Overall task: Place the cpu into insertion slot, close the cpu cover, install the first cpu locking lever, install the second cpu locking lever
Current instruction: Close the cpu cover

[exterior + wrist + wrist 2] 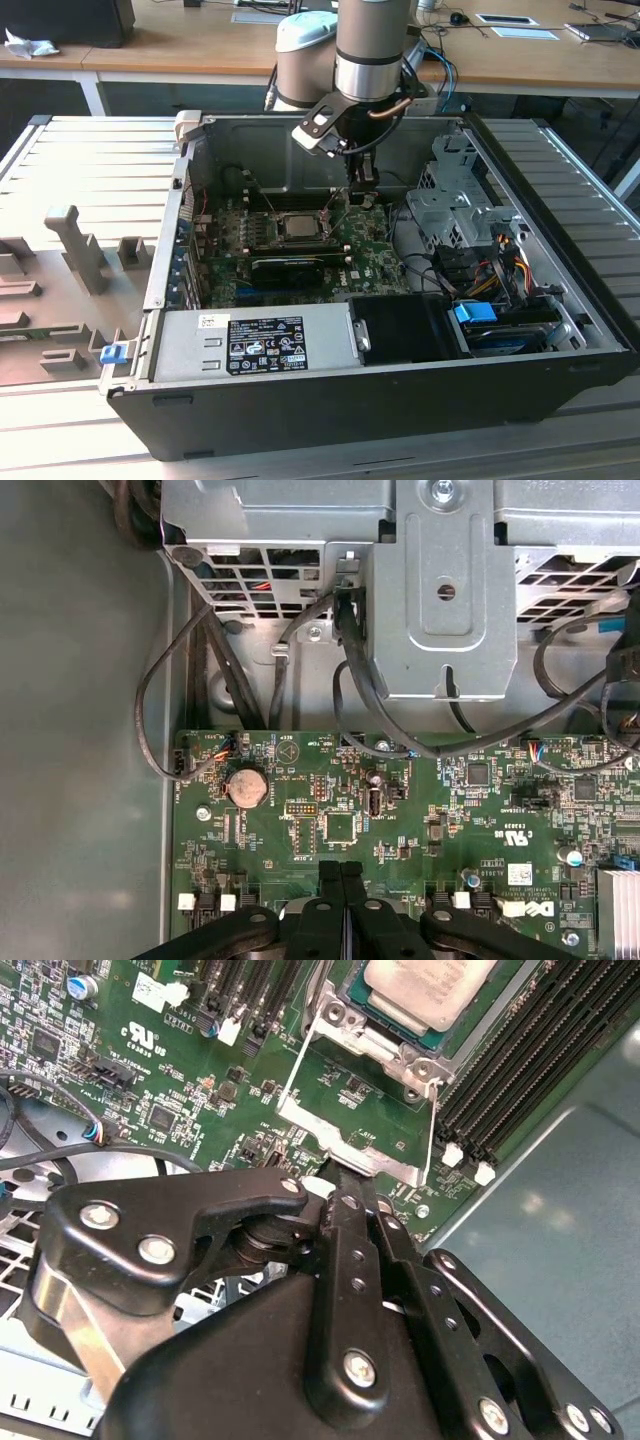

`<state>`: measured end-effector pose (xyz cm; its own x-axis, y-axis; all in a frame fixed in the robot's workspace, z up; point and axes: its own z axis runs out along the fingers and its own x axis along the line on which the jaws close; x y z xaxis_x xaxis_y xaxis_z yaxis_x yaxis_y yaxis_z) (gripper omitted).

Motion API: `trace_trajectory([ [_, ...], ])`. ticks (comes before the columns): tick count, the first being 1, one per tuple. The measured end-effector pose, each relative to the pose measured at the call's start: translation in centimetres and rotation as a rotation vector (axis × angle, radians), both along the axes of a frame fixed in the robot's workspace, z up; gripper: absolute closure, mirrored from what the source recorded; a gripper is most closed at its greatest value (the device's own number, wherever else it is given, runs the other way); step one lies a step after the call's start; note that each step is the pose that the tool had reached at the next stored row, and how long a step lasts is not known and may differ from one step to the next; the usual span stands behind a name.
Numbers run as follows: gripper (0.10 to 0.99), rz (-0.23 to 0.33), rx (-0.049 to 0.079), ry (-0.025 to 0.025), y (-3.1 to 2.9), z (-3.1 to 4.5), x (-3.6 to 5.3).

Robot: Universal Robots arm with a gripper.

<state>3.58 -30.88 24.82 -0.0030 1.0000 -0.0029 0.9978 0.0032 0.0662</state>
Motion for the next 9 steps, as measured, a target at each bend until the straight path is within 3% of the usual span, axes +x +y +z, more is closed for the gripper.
trace_trajectory([
  [9, 0.98, 0.0, 0.0, 0.0001, 0.0, 0.0, -0.19],
])
